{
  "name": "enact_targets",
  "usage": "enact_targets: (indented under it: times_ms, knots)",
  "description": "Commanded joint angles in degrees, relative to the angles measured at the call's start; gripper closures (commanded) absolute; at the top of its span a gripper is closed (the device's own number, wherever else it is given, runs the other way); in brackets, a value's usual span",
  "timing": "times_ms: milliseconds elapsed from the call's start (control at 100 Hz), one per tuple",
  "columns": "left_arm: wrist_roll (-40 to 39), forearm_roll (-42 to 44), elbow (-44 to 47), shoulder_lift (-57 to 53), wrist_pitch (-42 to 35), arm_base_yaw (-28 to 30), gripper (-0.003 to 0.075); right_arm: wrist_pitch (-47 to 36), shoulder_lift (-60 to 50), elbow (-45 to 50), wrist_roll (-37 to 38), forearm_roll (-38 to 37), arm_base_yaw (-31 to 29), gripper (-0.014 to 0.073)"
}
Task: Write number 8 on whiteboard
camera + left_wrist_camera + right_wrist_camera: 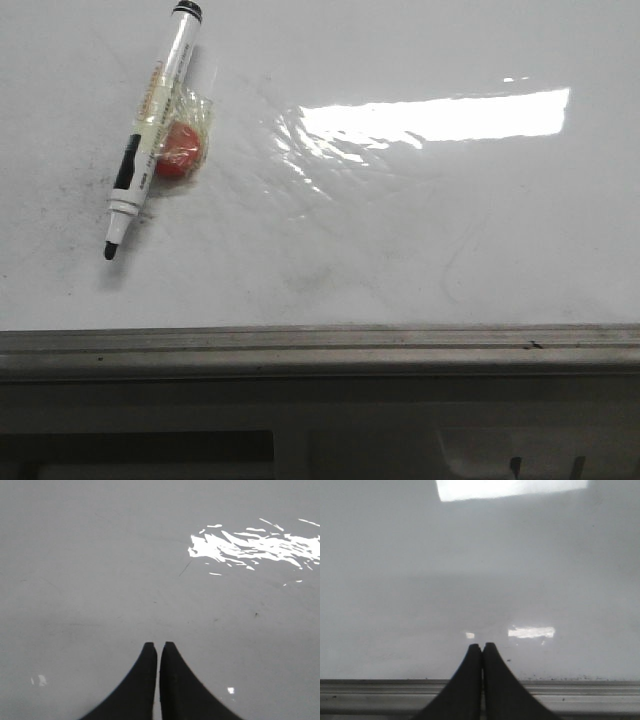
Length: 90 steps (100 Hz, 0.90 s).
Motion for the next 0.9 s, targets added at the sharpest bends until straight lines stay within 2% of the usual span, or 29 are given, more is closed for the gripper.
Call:
enact_targets:
  times_ms: [0,200,570,890]
  knots:
    - [-0.24,0.03,1.88,-1.74,-4.68,0.06,0.0741,-5.65,-1.2,0.8,-0.24,-0.04,0.03,0.0657]
    - [-0.24,0.46,1.88,-1.74,-2.34,0.06,0.0741,-8.11,-1.2,0.8,-0.24,-0.86,0.03,0.0657]
    - [-0.24,0.11,1.88,-1.74,-2.64,0.06,0.0741,-12.03,-1.2,0.8,-0.24,-0.86,0.03,0.0657]
    - [-0.24,-0.39,1.88,-1.74,-2.9,0.06,0.0741,-12.11,-1.2,0.8,0.21,-0.86,0.03,0.0657]
